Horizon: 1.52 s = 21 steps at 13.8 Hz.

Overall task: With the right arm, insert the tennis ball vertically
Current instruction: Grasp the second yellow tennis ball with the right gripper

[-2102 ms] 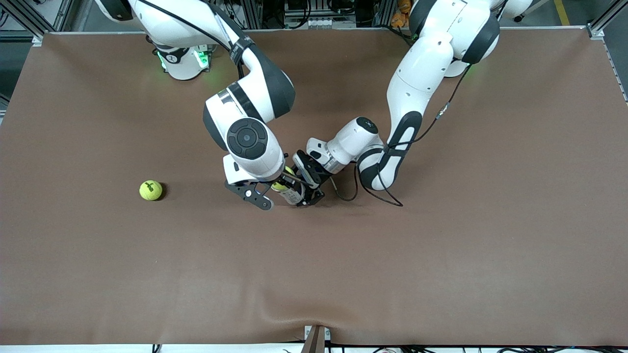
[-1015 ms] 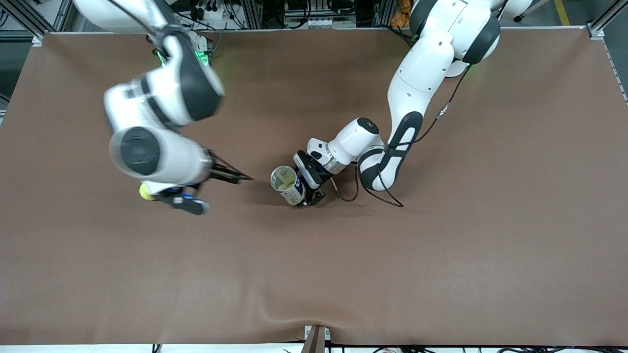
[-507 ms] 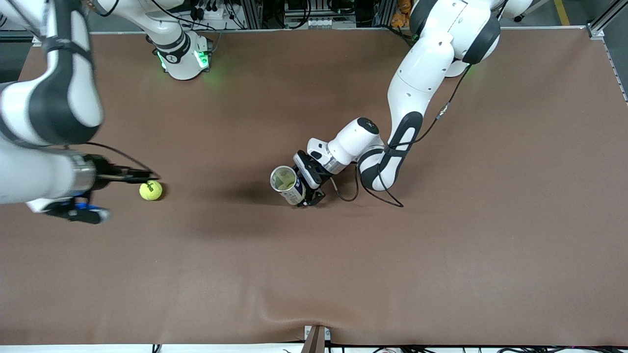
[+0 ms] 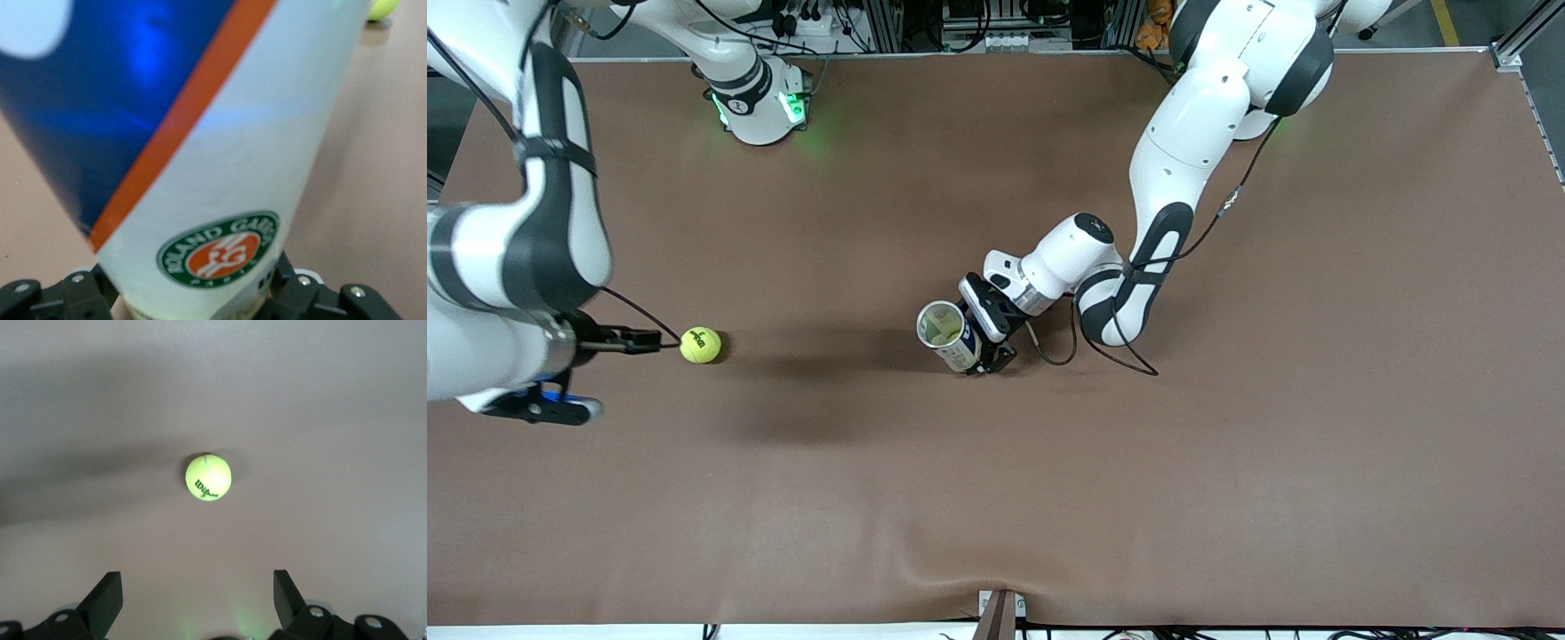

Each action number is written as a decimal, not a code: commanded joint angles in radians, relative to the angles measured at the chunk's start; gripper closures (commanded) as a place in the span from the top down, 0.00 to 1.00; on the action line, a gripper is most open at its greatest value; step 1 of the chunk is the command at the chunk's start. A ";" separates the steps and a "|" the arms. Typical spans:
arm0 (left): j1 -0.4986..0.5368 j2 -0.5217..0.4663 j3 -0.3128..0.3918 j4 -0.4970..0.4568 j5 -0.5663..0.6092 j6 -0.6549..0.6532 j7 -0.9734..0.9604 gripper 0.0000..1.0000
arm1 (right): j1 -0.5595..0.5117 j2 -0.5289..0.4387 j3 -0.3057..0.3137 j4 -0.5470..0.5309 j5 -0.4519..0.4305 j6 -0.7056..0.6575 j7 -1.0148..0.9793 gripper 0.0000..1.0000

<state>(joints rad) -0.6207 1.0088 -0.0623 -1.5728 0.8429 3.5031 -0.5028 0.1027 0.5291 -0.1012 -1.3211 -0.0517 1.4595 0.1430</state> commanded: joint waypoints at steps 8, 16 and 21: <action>0.024 0.005 0.004 0.010 0.062 0.025 -0.014 0.97 | -0.081 -0.020 0.012 -0.355 -0.027 0.387 -0.161 1.00; 0.024 0.005 0.003 0.008 0.061 0.025 -0.016 1.00 | -0.077 -0.020 0.012 -0.515 -0.016 0.608 -0.108 1.00; 0.024 0.002 0.003 0.005 0.061 0.025 -0.016 1.00 | -0.084 -0.011 0.014 -0.543 -0.004 0.619 -0.108 1.00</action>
<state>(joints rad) -0.5999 1.0089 -0.0623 -1.5724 0.8778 3.5035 -0.5026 0.0286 0.5363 -0.0955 -1.8290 -0.0590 2.0629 0.0167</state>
